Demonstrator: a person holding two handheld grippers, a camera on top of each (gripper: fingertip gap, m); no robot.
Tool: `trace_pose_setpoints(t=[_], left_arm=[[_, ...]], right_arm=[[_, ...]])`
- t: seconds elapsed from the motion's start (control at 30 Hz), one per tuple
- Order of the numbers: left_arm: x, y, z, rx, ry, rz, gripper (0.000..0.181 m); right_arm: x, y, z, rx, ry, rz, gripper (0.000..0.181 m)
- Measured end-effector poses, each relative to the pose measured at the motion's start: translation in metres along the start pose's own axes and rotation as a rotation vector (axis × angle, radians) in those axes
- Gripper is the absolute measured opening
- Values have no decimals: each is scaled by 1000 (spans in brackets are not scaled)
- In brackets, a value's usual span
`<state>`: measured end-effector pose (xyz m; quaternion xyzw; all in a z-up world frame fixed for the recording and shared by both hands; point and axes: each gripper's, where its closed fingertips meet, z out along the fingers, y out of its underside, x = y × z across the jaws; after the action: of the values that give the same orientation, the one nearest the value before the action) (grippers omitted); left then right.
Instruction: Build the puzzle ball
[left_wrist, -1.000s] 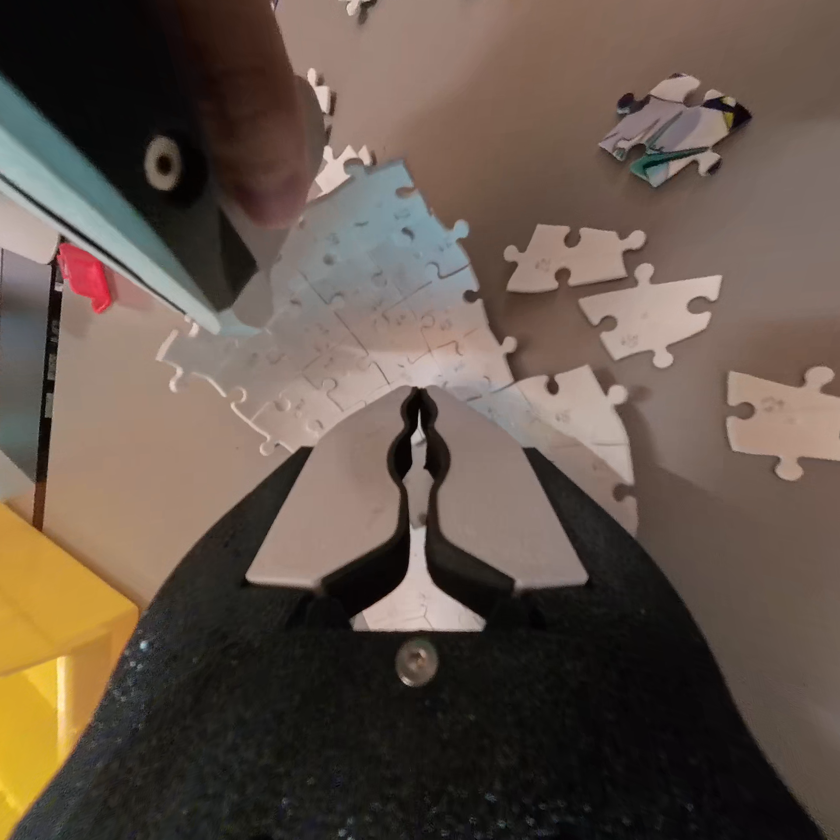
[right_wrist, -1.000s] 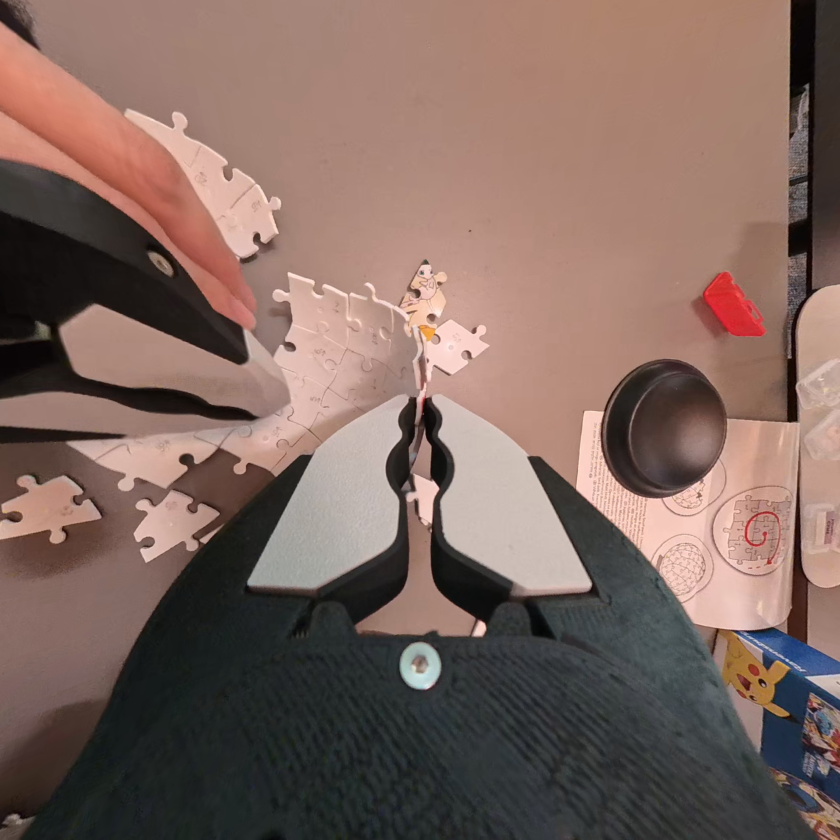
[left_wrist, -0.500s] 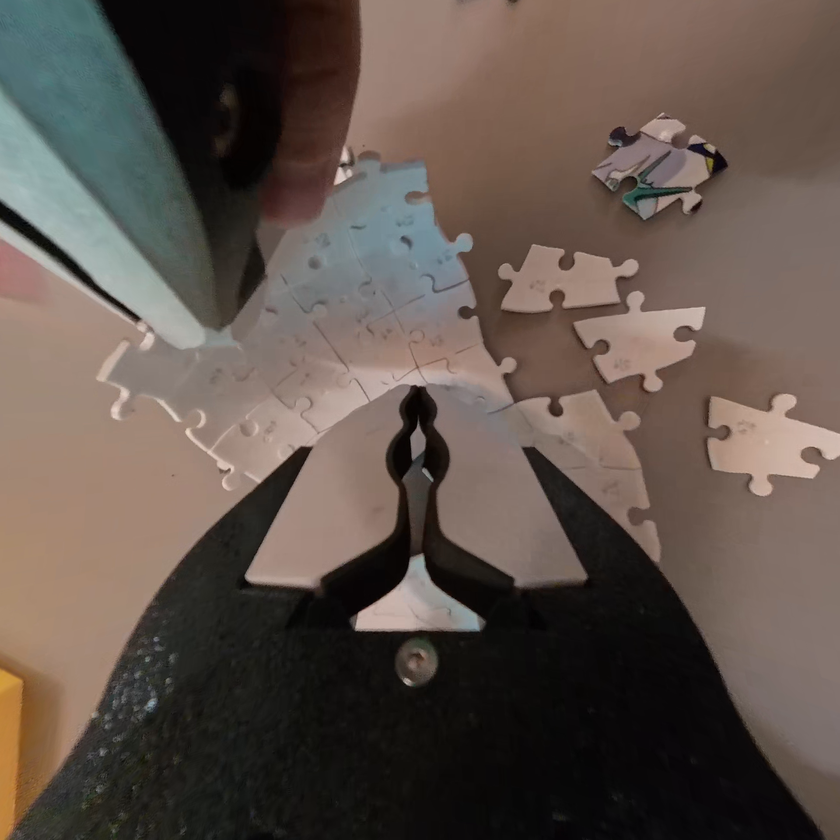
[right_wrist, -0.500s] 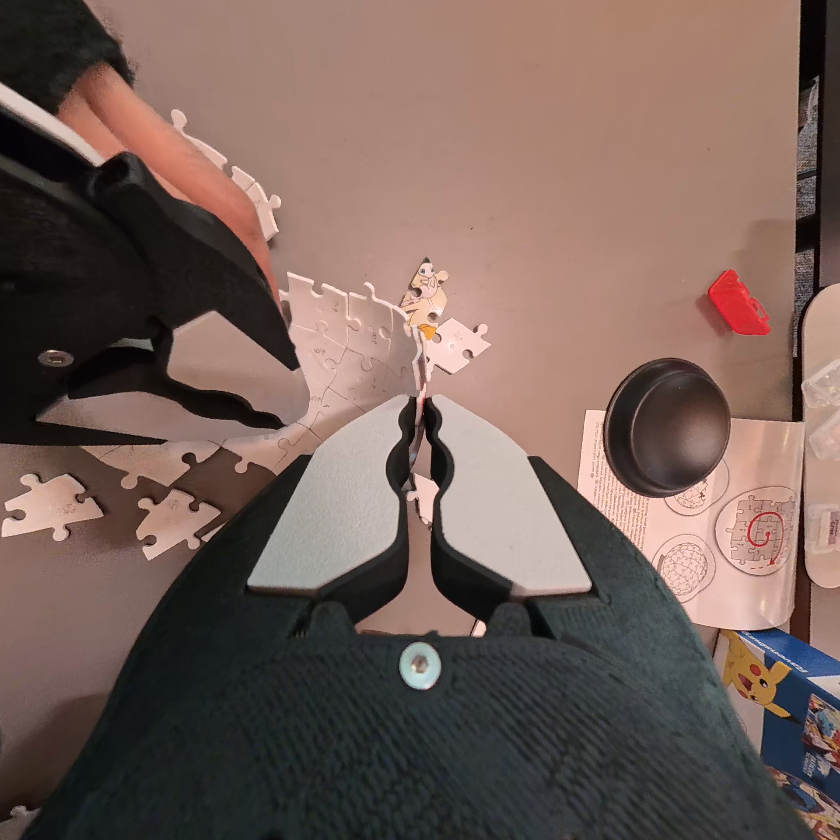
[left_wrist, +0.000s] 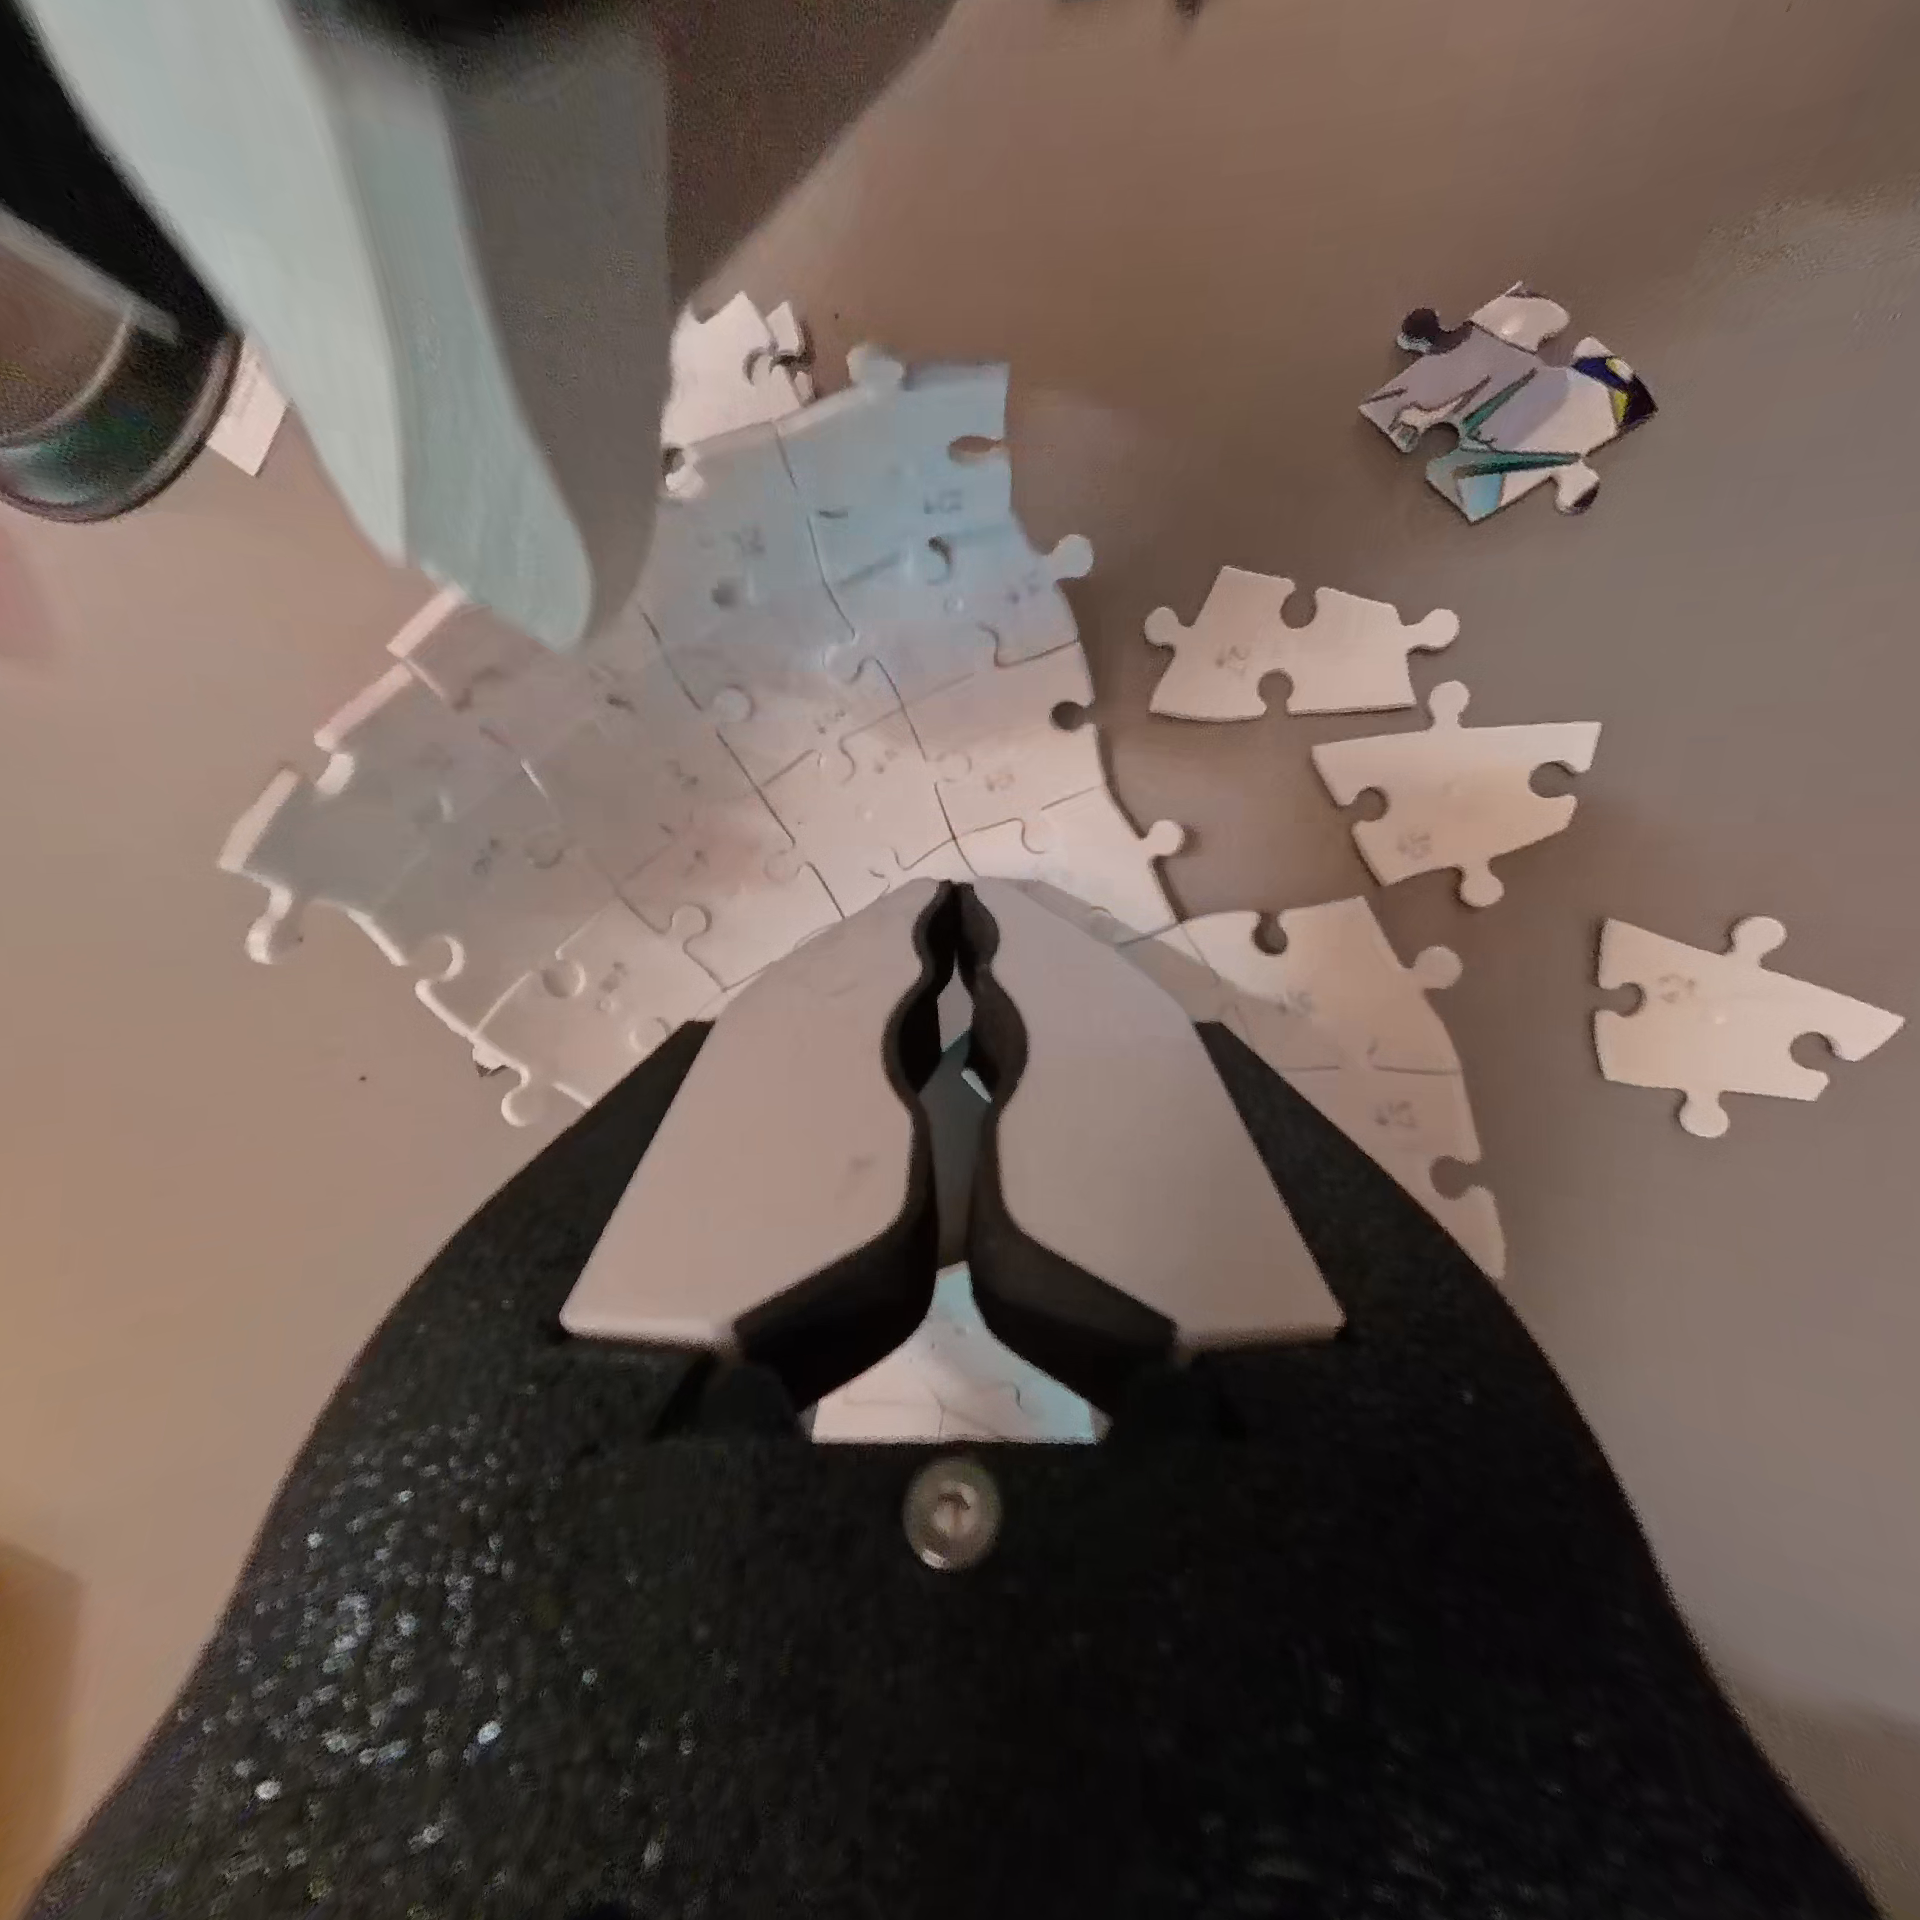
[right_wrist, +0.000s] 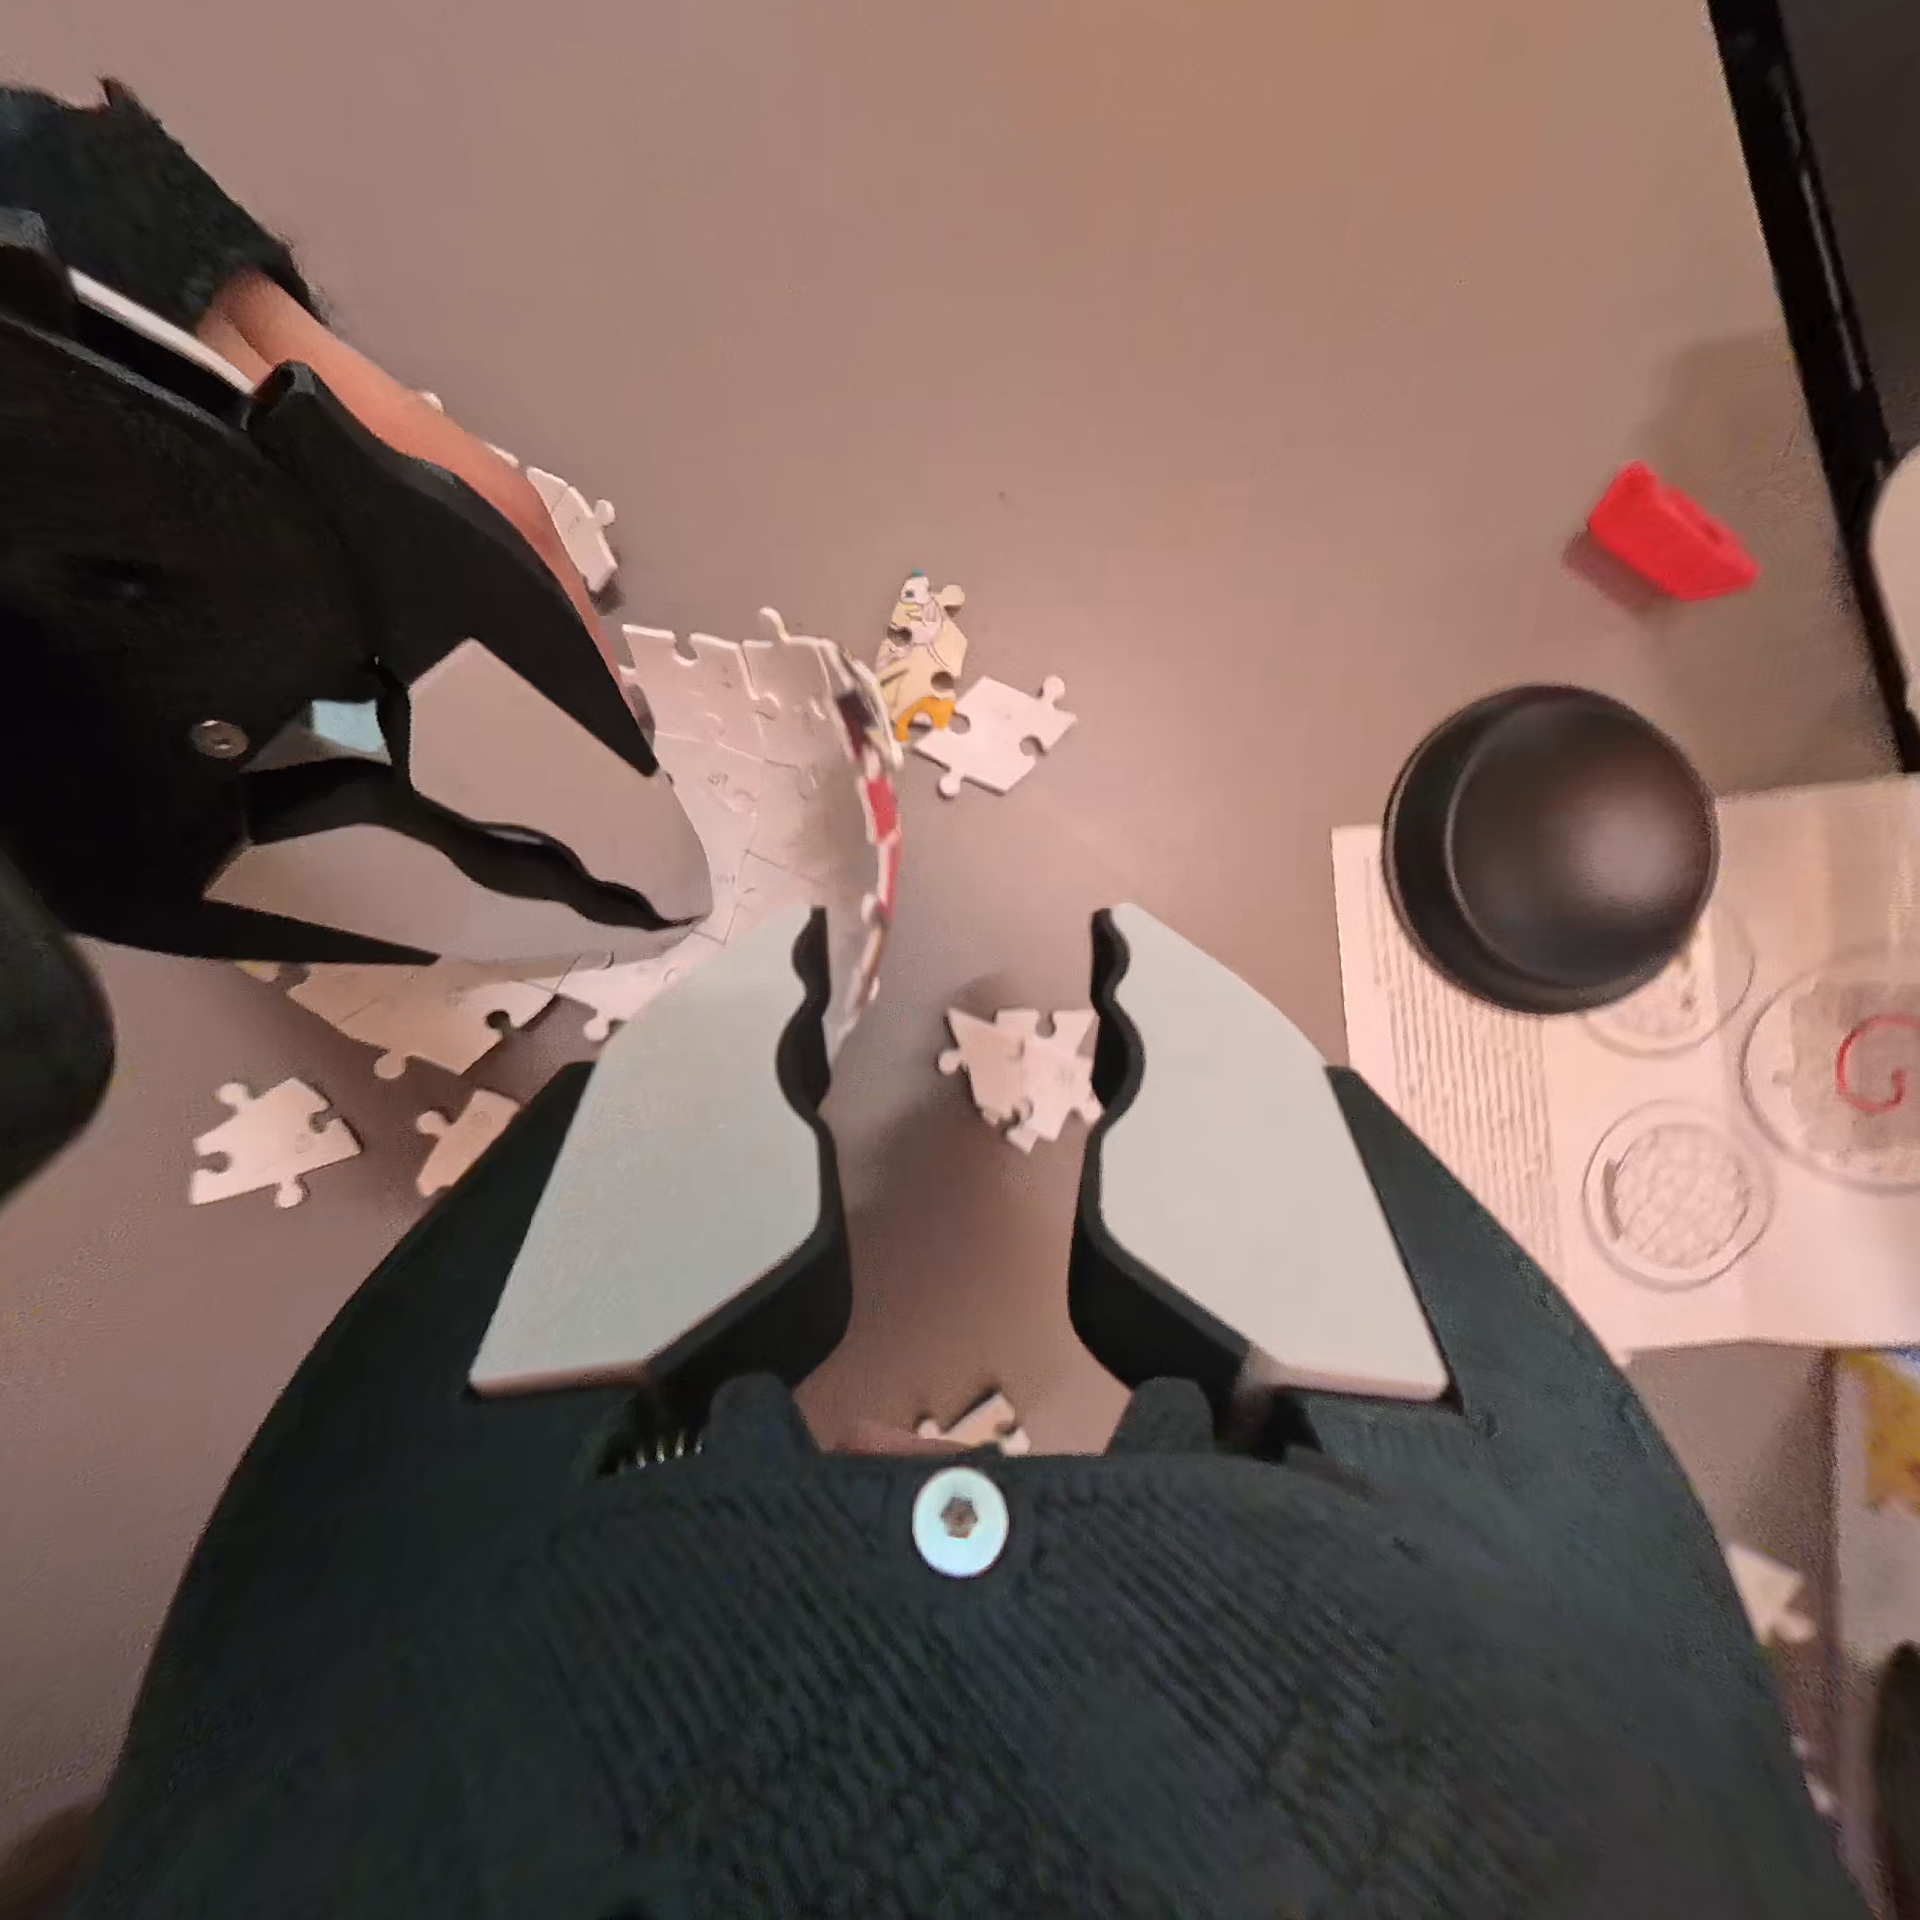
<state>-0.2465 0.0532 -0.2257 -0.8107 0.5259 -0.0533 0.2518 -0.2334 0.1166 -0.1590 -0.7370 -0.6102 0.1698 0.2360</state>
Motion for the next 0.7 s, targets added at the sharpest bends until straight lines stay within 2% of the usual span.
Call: trace_pose_setpoints(t=[0.03,0.13,0.2,0.3,0.43,0.57,0.7], left_arm=[[0,0,0,-2,0,-1,0],[0,0,0,-5,-4,-7,0],[0,0,0,-6,-6,-18,0],[0,0,0,-10,-19,-25,0],[0,0,0,1,-30,-55,0],[0,0,0,13,-31,-66,0],[0,0,0,11,-32,-71,0]], right_arm=[[2,4,-6,23,-6,54,51],[0,22,-18,78,-74,230,55],[-6,31,-22,117,-104,271,54],[-7,23,-27,261,7,300,43],[-35,27,-10,295,65,226,46],[-32,38,8,312,196,300,44],[-29,39,20,363,222,384,42]])
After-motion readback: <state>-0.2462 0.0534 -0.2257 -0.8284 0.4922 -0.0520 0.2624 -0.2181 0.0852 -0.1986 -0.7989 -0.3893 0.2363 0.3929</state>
